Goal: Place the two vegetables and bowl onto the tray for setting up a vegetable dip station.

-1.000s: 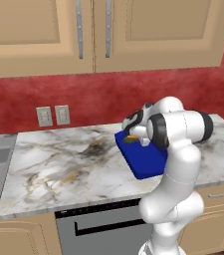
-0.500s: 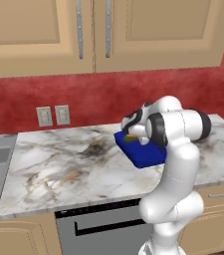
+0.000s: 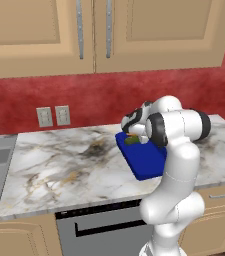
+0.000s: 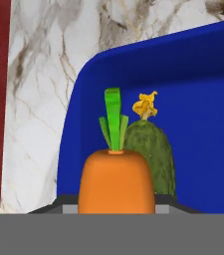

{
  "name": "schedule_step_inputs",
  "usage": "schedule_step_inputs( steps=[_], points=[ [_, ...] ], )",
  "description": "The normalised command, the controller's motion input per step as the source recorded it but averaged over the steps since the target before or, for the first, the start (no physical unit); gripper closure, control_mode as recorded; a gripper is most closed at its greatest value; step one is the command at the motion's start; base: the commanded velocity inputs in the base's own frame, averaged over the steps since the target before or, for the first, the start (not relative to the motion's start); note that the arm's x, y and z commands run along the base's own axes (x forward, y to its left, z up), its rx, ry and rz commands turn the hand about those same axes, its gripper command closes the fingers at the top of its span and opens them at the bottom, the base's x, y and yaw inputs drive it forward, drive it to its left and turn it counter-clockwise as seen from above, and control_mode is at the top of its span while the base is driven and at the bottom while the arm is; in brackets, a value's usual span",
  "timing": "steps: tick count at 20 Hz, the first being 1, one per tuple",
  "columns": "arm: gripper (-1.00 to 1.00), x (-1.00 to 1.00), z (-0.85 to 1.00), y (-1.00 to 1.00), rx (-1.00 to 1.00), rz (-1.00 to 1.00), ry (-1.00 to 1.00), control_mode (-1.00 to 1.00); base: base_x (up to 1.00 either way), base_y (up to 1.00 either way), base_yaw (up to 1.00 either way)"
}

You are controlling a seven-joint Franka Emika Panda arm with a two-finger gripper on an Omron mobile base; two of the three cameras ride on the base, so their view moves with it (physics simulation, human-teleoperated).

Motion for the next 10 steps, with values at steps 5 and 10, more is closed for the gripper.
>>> schedule_step_inputs(
  steps=[5,10],
  points=[
    [-1.0,0.0,0.0,0.0,0.0,0.0,0.0,-1.0,0.0,0.0,0.0],
    [-1.0,0.0,0.0,0.0,0.0,0.0,0.0,-1.0,0.0,0.0,0.0]
  ],
)
